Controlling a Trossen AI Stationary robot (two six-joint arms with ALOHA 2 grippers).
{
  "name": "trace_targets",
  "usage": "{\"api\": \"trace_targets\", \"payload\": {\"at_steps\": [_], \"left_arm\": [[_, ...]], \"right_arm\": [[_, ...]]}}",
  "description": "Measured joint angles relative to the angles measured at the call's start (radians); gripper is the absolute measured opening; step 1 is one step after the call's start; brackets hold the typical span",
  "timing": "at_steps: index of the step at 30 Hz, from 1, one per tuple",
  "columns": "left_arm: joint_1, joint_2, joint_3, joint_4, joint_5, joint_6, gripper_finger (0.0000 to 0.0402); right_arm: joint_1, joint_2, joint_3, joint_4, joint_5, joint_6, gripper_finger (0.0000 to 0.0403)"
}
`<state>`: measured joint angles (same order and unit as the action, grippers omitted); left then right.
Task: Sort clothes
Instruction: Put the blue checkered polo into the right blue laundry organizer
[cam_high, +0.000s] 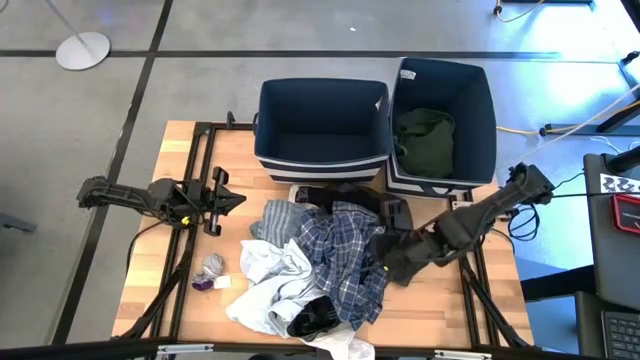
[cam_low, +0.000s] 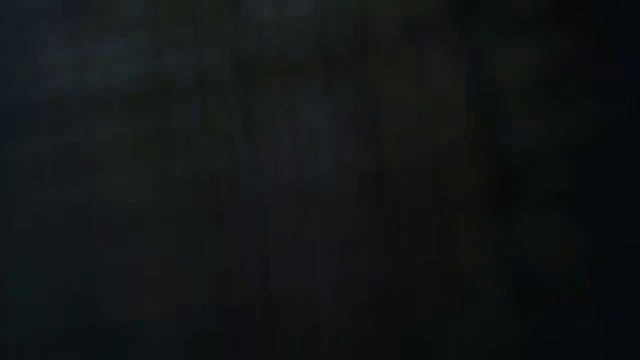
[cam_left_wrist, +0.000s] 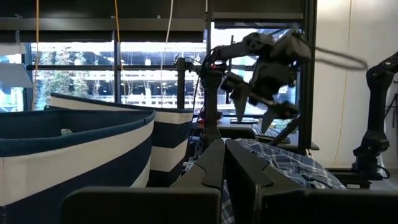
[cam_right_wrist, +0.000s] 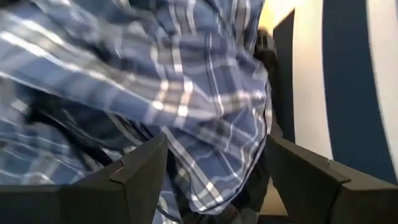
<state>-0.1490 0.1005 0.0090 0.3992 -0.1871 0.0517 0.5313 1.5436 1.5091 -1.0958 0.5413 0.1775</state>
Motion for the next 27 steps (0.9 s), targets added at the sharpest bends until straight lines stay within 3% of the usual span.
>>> {"api": "trace_targets", "payload": {"at_steps": [6,13,27], "left_arm": [[0.0,0.0,0.0,0.0,0.0,0.003,0.0004],[0.0,0.0,0.0,0.0,0.0,0.005,0.0004],[0.0,0.0,0.0,-0.002,0.0,0.008,0.0004]], "right_arm": [[-0.019,0.0,-0.101,0.175,-0.011,-0.062,0.027],[-0.063,0.0,-0.11,0.353,-0.018,-0.155,0.027],[-0.18,0.094,-0.111,0.388,-0.202,-0.162,0.027]]}}
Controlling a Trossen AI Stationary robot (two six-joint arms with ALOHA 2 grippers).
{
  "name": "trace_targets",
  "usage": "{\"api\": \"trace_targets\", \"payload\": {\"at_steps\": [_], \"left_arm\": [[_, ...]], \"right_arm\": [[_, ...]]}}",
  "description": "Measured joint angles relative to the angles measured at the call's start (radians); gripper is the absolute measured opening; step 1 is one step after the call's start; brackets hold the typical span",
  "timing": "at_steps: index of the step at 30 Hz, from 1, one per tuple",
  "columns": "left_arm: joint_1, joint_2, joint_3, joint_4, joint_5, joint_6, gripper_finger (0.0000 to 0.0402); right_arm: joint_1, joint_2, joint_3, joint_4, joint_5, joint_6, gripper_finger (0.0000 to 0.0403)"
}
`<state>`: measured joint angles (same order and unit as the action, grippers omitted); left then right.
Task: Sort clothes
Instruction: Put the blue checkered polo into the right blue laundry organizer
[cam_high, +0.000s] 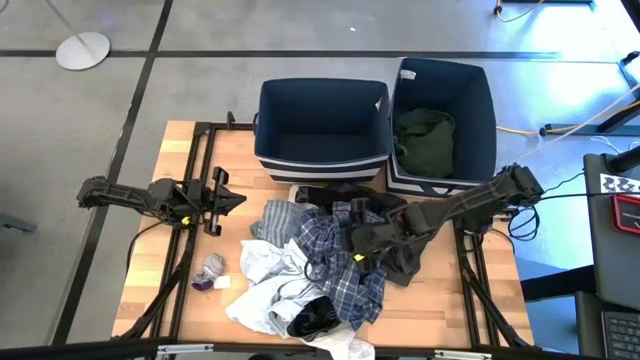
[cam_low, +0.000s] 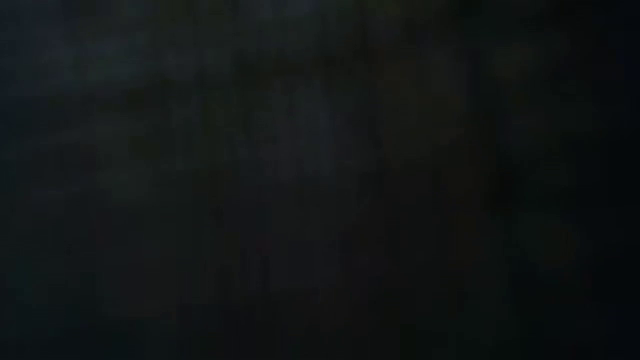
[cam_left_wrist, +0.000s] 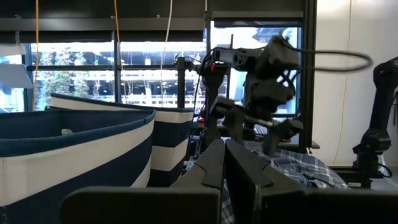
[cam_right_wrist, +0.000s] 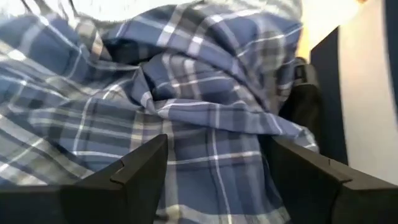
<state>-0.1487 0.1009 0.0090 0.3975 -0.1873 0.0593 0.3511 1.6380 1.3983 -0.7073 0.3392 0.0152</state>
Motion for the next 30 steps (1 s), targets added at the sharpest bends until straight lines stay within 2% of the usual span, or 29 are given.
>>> {"api": "trace_targets", "payload": {"at_steps": [4,10,23,26,30], "left_arm": [[0.0,0.0,0.0,0.001,0.0,0.0,0.0004],[0.0,0.0,0.0,0.001,0.0,0.0,0.0004],[0.0,0.0,0.0,0.002,0.0,0.0,0.0004],[0.0,0.0,0.0,0.001,0.0,0.0,0.0004],[0.0,0.0,0.0,0.002,0.0,0.0,0.0004]], "right_arm": [[-0.012,0.044,0.0,0.0,0.003,-0.005,0.027],[-0.021,0.109,0.0,0.005,-0.046,-0.005,0.027],[-0.077,0.235,0.002,0.016,-0.018,0.003,0.0266],[-0.083,0.246,0.002,0.014,-0.022,0.003,0.0237],[-0.083,0.246,0.004,0.006,-0.017,0.002,0.0152]]}}
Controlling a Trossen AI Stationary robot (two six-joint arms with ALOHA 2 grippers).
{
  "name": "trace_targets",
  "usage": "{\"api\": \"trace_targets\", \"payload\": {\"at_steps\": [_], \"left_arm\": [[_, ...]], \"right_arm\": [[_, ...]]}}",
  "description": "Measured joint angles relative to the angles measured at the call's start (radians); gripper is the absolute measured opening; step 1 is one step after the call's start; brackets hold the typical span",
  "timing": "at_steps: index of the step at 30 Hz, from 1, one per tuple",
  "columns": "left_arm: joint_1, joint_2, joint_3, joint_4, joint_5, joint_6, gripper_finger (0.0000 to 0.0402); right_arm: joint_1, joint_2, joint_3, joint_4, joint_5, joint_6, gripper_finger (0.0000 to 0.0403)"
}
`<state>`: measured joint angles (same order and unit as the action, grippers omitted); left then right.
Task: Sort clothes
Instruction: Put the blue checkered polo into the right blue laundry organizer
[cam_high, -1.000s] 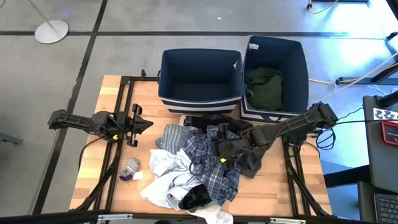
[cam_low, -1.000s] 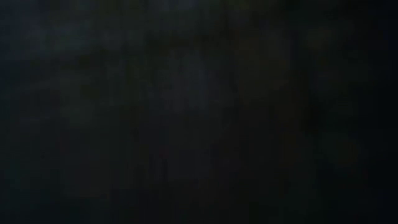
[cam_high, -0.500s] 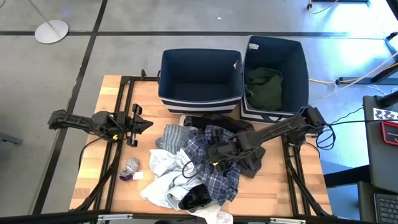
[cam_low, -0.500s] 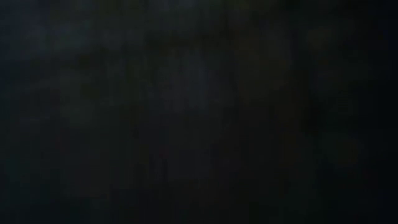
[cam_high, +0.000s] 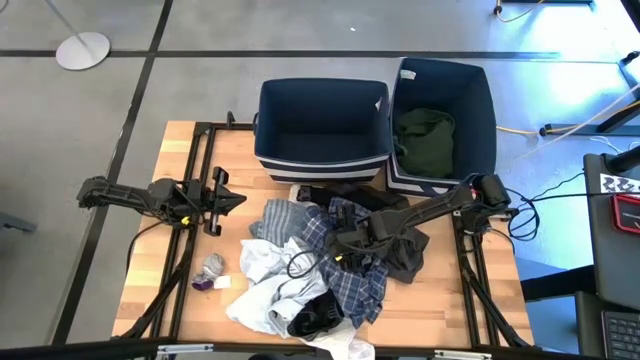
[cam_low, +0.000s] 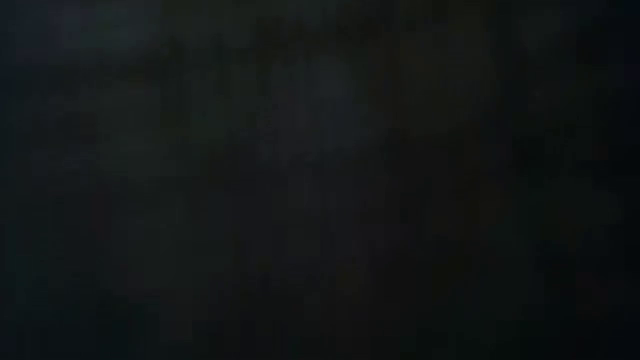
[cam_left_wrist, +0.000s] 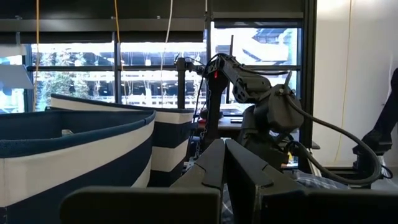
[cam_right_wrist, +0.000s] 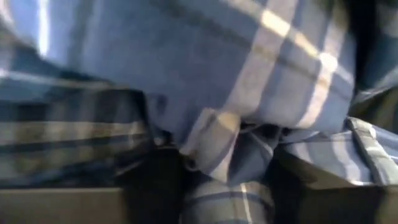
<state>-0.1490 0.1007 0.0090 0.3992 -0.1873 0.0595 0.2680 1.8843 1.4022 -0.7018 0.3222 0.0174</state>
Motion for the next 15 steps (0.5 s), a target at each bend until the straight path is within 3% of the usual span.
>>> {"api": "trace_targets", "payload": {"at_steps": [5,7,11,15], "left_arm": [[0.0,0.0,0.0,0.0,0.0,0.0,0.0004],[0.0,0.0,0.0,0.0,0.0,0.0,0.0004],[0.0,0.0,0.0,0.0,0.0,0.0,0.0004],[0.0,0.0,0.0,0.0,0.0,0.0,0.0004]], "right_arm": [[0.002,0.0,0.029,-0.051,0.022,-0.019,0.0025],[0.007,0.0,0.047,-0.074,0.025,-0.023,0.0018],[0.022,0.0,0.116,-0.149,0.064,-0.019,0.0043],[0.047,0.0,0.195,-0.232,0.133,-0.023,0.0025]]}}
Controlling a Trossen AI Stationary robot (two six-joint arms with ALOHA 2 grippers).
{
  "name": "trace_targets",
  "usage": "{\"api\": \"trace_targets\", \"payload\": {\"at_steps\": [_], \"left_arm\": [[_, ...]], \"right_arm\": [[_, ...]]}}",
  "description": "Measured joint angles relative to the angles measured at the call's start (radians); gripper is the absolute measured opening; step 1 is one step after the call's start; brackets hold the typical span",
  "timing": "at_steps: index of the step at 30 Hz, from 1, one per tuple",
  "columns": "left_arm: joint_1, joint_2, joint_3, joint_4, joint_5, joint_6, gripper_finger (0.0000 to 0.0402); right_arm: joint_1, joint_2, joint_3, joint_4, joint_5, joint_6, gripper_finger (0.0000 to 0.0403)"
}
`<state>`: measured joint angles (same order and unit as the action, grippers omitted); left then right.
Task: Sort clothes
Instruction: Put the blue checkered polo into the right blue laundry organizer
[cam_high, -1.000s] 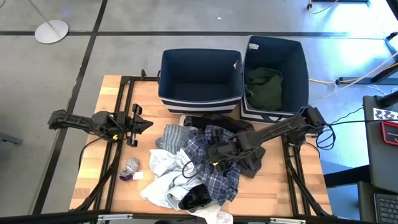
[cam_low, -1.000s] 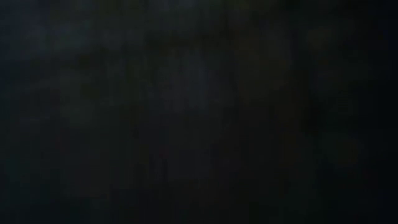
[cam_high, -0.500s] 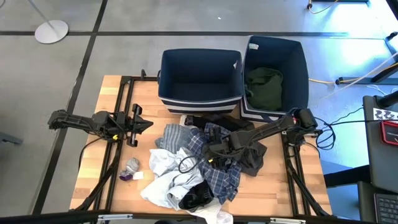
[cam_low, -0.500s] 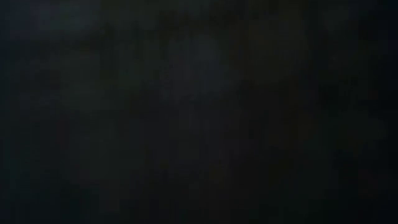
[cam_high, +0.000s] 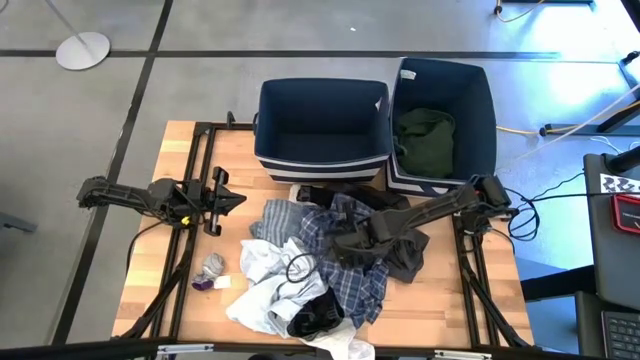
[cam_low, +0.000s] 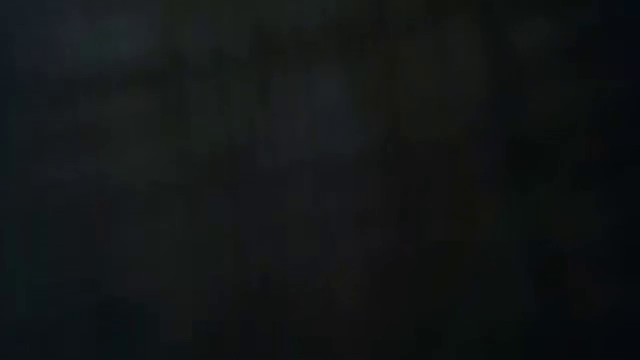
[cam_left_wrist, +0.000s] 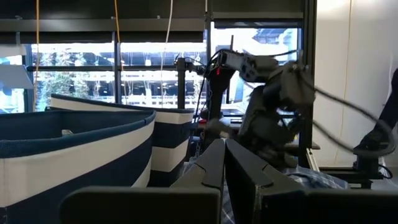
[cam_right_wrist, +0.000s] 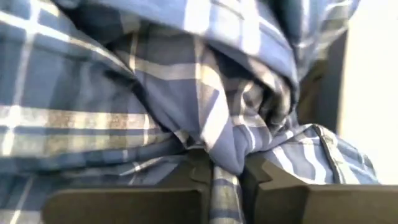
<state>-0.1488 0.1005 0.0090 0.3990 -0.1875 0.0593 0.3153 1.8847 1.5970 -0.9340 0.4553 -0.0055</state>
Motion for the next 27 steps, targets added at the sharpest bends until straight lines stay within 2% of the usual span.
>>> {"api": "trace_targets", "payload": {"at_steps": [4,8,15,21,27], "left_arm": [[0.0,0.0,0.0,0.0,0.0,-0.001,0.0004],[0.0,0.0,0.0,0.0,0.0,-0.003,0.0004],[0.0,0.0,0.0,0.0,0.0,-0.001,0.0004],[0.0,0.0,0.0,0.001,0.0,0.0,0.0004],[0.0,0.0,0.0,0.001,0.0,0.0,0.0004]], "right_arm": [[0.03,-0.006,0.077,-0.082,0.083,-0.002,0.0015],[0.055,-0.039,0.127,-0.14,0.156,0.019,0.0025],[0.057,-0.168,0.136,-0.163,0.233,0.039,0.0015],[0.058,-0.287,0.136,-0.171,0.339,0.04,0.0027],[0.058,-0.412,0.136,-0.169,0.47,0.032,0.0017]]}}
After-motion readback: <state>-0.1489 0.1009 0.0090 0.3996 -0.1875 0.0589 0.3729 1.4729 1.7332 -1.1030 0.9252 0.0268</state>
